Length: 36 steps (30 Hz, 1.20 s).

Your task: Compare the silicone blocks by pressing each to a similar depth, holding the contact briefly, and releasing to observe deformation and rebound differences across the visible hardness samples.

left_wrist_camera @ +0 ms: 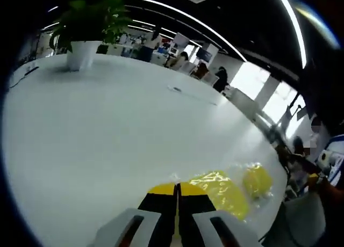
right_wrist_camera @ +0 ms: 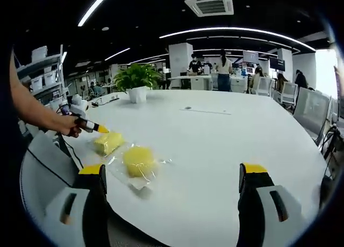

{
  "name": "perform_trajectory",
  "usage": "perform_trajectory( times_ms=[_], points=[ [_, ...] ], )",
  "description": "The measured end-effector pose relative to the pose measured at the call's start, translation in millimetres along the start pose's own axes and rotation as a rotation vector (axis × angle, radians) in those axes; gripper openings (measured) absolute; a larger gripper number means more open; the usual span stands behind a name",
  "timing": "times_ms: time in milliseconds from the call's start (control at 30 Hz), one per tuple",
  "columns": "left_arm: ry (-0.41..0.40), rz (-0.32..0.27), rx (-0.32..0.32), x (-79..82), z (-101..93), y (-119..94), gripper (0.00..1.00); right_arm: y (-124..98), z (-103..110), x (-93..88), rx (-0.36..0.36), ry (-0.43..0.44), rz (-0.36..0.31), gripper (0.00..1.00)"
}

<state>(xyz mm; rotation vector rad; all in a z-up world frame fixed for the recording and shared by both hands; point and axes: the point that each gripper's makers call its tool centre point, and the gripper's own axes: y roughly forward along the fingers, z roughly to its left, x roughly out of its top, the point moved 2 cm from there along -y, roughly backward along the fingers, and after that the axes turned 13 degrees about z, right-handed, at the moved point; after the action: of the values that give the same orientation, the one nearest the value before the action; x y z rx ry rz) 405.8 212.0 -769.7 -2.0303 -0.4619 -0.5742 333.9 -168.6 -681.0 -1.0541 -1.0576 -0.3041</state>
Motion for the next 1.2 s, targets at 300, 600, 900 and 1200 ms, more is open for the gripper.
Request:
perform_trajectory(
  times_ms=[300,600,900,1200],
  points=[
    [-0.027,0.014,0.007,-2.0,-8.7,3.2,0.0,-0.1,4.7,-0.5,0.01,-0.015,0.023,0.96],
    [0.116,-0.147,-0.041,23.9,-15.7,-22.6,0.55,-3.2,-1.9,0.2,-0.009,0.001,0.027,0.96],
    [0.285,-0.214,-0.02,40.6,-21.6,-64.9,1.0,-0.6,-5.4,8.5,-0.015,0.003,-0.002,0.96],
    [0.472,-0.175,-0.025,14.3,-51.5,-93.5,1.0,2.8,-4.3,14.8,0.003,-0.049,-0.014,0.97]
  ],
)
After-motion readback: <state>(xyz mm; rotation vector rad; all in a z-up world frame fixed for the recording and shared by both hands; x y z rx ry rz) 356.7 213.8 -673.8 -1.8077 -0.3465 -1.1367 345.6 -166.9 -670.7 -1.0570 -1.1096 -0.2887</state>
